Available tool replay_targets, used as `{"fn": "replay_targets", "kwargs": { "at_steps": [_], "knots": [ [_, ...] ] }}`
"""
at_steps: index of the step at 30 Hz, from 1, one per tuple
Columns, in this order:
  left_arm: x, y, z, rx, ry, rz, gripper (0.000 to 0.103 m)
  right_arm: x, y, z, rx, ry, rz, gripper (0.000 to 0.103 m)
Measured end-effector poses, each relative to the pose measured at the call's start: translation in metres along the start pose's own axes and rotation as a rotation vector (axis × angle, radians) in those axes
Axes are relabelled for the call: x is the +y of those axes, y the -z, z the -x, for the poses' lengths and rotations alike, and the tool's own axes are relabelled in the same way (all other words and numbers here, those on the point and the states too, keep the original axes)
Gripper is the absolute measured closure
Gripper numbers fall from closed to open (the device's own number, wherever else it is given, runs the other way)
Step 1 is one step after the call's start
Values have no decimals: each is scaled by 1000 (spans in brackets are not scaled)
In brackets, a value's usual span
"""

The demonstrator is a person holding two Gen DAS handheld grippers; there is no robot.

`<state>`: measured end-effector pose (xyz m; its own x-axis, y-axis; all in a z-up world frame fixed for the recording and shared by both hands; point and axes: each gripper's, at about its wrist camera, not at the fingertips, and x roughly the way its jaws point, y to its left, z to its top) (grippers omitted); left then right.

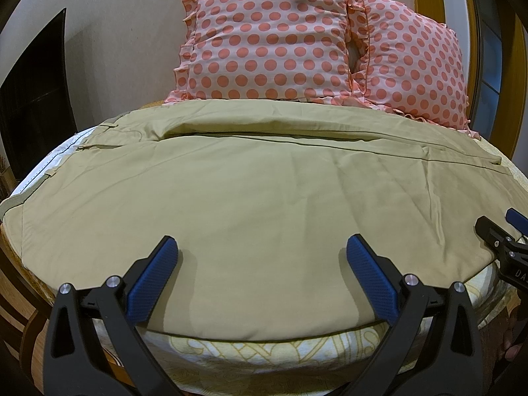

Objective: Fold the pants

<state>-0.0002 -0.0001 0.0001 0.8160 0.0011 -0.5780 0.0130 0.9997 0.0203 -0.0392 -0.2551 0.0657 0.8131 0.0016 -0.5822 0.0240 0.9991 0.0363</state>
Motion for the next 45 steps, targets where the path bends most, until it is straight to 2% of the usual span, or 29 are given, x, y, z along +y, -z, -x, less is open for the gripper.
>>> {"fn": "replay_targets", "kwargs": {
  "at_steps": [30, 33, 35, 37, 38, 41, 43, 45],
  "knots": [
    [0, 0, 0, -4, 0, -1, 2, 1, 4, 2, -11, -1, 1, 1],
    [1, -2, -1, 15, 9, -5, 2, -3, 3, 2, -9, -11, 8, 1],
    [3, -8, 0, 42, 31, 3, 2, -9, -16, -4, 80, -68, 22, 1],
    [5, -19, 2, 29, 42, 19, 2, -30, -44, -7, 86, -107, -15, 1],
    [11, -26, 5, 8, 41, 31, 2, -43, -62, -7, 61, -102, -45, 1],
    [15, -45, 5, -28, 19, 44, 2, -88, -118, -32, 51, -35, -153, 1],
    [18, -54, 3, -39, 6, 51, 2, -123, -154, -70, 97, 19, -258, 1],
    [19, -59, -1, -34, 14, 56, 2, -152, -176, -111, 159, 76, -336, 1]
  ]
}}
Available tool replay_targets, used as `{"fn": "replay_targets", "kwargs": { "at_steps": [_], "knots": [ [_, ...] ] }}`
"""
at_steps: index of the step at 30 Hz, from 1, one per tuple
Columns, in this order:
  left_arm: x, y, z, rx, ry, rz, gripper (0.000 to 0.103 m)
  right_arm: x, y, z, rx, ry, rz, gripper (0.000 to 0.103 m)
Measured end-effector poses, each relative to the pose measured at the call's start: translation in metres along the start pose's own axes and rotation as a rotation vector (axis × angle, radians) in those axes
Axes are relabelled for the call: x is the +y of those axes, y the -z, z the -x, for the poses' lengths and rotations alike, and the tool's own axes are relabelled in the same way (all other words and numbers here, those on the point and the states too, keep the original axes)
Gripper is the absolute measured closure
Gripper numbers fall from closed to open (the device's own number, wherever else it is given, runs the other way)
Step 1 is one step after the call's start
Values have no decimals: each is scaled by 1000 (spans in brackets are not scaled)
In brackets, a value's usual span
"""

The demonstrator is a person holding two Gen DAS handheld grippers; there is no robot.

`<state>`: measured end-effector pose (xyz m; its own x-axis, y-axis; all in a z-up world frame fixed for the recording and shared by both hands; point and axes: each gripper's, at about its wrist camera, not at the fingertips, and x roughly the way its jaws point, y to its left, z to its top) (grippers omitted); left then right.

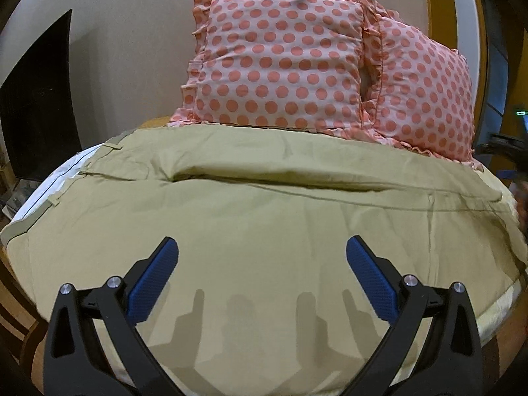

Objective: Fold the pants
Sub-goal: 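Grasp the khaki pants leg hem with the right gripper and lift it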

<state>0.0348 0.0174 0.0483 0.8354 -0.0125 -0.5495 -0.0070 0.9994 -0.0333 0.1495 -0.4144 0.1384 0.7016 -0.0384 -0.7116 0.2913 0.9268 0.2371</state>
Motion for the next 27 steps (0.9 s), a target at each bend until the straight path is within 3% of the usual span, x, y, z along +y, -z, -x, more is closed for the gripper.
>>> {"fn": "replay_targets", "kwargs": {
  "at_steps": [1, 4, 5, 10, 14, 17, 18, 19, 21, 27],
  "knots": [
    [0, -3, -4, 6, 6, 1, 2, -10, -22, -29, 43, 54, -62, 2],
    [-2, -6, -11, 14, 10, -3, 2, -37, -62, -97, 131, 157, -201, 28],
    [-1, -8, -15, 19, 14, -2, 2, -43, -71, -114, 146, 180, -238, 31],
    [-1, -6, -29, 49, 25, -4, 2, -57, -97, -179, 178, 314, -332, 30],
    [2, -4, -38, 82, 51, 2, 2, -42, -102, -206, 172, 457, -203, 31],
    [6, -4, -37, 75, 63, 17, 2, -41, -91, -207, 110, 406, -142, 41],
    [6, -4, -37, 75, 66, 20, 2, -43, -89, -207, 98, 387, -133, 50],
    [7, -3, -37, 75, 67, 22, 2, -47, -86, -205, 87, 380, -134, 76],
    [7, -3, -35, 72, 69, 21, 2, -62, -79, -200, 73, 275, -197, 93],
    [12, -2, -24, 51, 83, 43, 2, -95, -38, -144, -70, 27, -289, 98]
  ]
}}
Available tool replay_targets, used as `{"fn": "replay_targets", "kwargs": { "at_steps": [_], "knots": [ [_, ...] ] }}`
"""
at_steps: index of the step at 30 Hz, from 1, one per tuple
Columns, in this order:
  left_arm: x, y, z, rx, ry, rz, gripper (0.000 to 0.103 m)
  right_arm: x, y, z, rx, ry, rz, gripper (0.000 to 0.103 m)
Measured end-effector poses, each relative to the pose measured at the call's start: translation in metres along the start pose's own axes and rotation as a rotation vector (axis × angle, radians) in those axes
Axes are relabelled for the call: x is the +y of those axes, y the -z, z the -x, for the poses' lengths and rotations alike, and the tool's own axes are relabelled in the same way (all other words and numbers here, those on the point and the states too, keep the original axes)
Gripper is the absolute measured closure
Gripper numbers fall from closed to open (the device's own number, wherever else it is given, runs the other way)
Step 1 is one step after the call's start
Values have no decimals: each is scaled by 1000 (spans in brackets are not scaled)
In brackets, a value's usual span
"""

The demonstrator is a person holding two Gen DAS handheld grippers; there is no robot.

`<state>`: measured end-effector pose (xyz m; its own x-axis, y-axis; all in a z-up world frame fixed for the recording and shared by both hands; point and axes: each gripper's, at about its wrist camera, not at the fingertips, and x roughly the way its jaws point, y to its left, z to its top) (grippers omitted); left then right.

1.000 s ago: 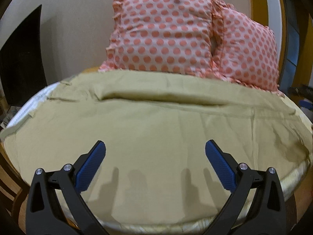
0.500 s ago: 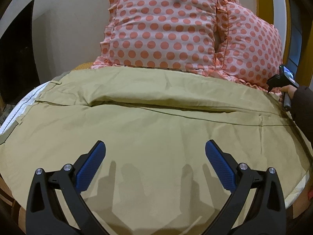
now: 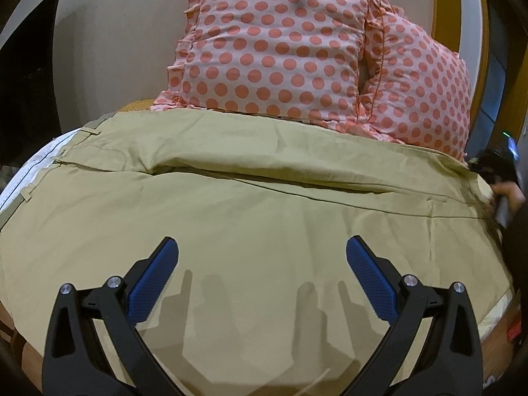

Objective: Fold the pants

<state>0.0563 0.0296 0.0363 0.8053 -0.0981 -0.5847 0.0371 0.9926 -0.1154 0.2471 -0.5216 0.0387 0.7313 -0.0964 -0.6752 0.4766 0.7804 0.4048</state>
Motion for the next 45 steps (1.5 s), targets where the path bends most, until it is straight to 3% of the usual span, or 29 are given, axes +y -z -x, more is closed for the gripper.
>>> {"fn": "replay_targets", "kwargs": {
  "at_steps": [4, 7, 12, 14, 16, 19, 22, 24, 25, 28, 30, 35, 37, 42, 44, 45],
  "knots": [
    [4, -3, 11, -33, 0, 11, 2, -33, 54, 76, -74, -227, -94, 98],
    [7, -8, 16, -58, -9, 21, 2, -42, 87, 126, -53, -265, -156, 98],
    [14, -22, 15, -56, -11, 48, 2, -67, 111, 142, 85, -286, -274, 97],
    [22, -25, 18, -71, 28, 67, 2, -75, 117, 144, 126, -293, -348, 88],
    [33, -28, 21, -88, 83, 108, 2, -80, 126, 152, 127, -302, -375, 56],
    [44, -38, 19, -78, 69, 150, 2, -77, 125, 148, 108, -298, -381, 54],
    [56, -52, 15, -88, 90, 184, 2, -74, 117, 139, 75, -290, -387, 56],
    [67, -65, 9, -98, 155, 219, 2, -73, 111, 127, 77, -297, -354, 89],
    [72, -71, 6, -90, 176, 237, 2, -75, 109, 124, 82, -319, -353, 98],
    [88, -88, -7, -68, 186, 303, 2, -82, 105, 160, -51, -423, -328, 99],
    [97, -101, -21, -40, 178, 351, 2, -87, 105, 186, -132, -423, -299, 99],
    [109, -133, -77, 82, 151, 438, 3, -102, 109, 209, -163, -431, -313, 101],
    [110, -145, -110, 153, 122, 447, 13, -105, 110, 209, -160, -432, -316, 101],
    [111, -161, -177, 284, 38, 487, 22, -107, 111, 200, -143, -425, -311, 101],
    [115, -162, -199, 318, -1, 501, 35, -108, 112, 196, -136, -418, -313, 101],
    [120, -162, -208, 331, -18, 517, 54, -109, 112, 194, -132, -416, -315, 101]
  ]
}}
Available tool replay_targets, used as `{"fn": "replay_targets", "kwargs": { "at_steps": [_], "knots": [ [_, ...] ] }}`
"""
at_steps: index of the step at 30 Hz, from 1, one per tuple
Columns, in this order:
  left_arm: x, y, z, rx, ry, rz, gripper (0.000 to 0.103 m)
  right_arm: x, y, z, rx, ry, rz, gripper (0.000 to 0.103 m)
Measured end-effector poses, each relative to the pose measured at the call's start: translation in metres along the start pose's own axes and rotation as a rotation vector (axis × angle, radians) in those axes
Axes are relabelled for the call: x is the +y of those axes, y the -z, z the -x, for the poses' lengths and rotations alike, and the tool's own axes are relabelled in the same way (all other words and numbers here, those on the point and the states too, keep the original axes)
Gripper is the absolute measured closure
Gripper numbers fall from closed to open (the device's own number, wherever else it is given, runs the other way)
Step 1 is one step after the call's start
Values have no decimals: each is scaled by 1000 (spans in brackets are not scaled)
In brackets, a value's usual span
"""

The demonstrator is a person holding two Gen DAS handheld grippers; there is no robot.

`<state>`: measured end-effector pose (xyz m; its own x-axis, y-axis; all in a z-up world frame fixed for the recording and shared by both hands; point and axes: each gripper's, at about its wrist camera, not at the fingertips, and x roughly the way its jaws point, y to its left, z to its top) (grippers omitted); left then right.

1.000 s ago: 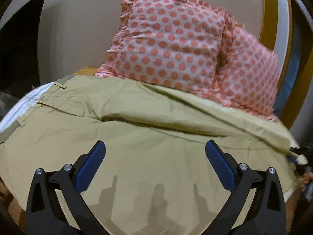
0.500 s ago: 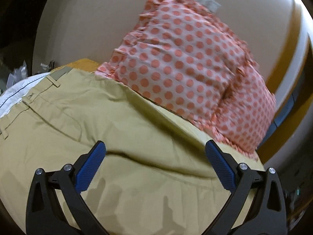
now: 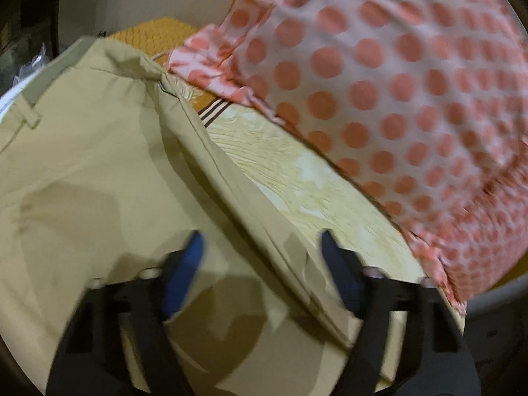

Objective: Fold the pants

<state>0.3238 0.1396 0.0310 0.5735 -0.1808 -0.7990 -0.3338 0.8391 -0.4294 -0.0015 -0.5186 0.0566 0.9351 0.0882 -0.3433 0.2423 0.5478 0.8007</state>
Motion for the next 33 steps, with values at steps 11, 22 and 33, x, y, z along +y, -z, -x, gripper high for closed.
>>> {"fn": "replay_targets", "kwargs": {
  "at_steps": [11, 22, 33],
  "knots": [
    [54, 101, 177, -260, 154, -132, 98, -3, -18, 23, -62, -16, 17, 101],
    [130, 229, 192, -200, 110, -8, 94, -52, -6, 40, -38, 91, -74, 101],
    [128, 241, 196, -217, 143, -54, 98, -66, -1, 53, -51, 115, -102, 101]
  ]
}}
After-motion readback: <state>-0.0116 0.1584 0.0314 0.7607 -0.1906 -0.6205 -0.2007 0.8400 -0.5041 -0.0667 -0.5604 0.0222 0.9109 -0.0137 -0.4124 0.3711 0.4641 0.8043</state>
